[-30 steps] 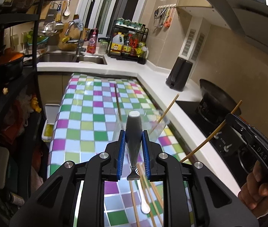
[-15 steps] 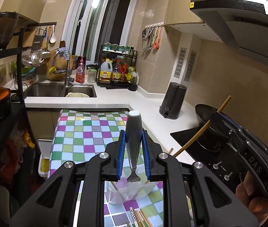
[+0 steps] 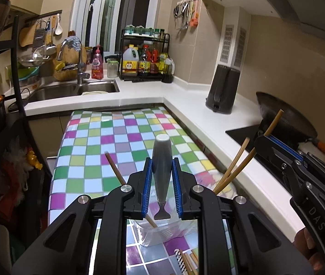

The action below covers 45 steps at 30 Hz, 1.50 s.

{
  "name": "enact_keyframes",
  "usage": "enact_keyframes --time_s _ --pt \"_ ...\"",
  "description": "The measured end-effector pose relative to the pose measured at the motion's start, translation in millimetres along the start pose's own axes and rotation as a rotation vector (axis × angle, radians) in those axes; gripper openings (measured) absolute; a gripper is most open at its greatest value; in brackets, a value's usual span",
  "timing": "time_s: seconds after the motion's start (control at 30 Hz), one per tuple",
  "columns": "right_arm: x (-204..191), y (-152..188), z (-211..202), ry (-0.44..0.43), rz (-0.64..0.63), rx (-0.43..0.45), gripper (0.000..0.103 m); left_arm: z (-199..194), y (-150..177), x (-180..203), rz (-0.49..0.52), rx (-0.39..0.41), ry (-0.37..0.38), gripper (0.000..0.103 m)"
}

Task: Organize utensils
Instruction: 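Lower the fork and chopstick into the container and open both tools, then move both open tools back down to the loose chopsticks and spoon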

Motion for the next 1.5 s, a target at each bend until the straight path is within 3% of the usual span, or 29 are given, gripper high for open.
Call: enact_keyframes --time_s 0.4,0.53,0.67,0.93,1.03,1.3,1.5 --pt "-4 40 11 0.001 -0.012 -0.094 0.006 26 30 0 0.021 -0.066 -0.022 0.018" --pt "-1 42 11 0.012 -0.008 -0.120 0.016 20 28 1 0.023 -0.043 -0.038 0.029" --pt "1 37 2 0.030 -0.003 -0.115 0.032 5 20 4 0.021 -0.012 -0.038 0.030" --pt "1 23 -36 0.063 -0.010 -0.077 0.033 -43 8 14 0.015 0.071 -0.038 0.032" --pt "0 20 -57 0.074 -0.014 -0.056 0.033 -65 11 15 -0.006 0.100 -0.034 0.039" --pt "-2 29 -126 0.099 0.008 -0.001 0.034 -122 55 16 -0.041 0.156 -0.034 0.041" --pt "-12 62 -160 0.085 0.020 -0.019 0.034 -138 111 20 -0.014 0.125 -0.056 0.041"
Point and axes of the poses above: each gripper's, at about its wrist camera, not at the fingertips, and z roughly the way its jaws point, x to its right, y to its underside, the point moved 4 cm from there along z, roughly the way its jaws point, and after that the axes turned 5 degrees about -z, right-handed, at the moved point
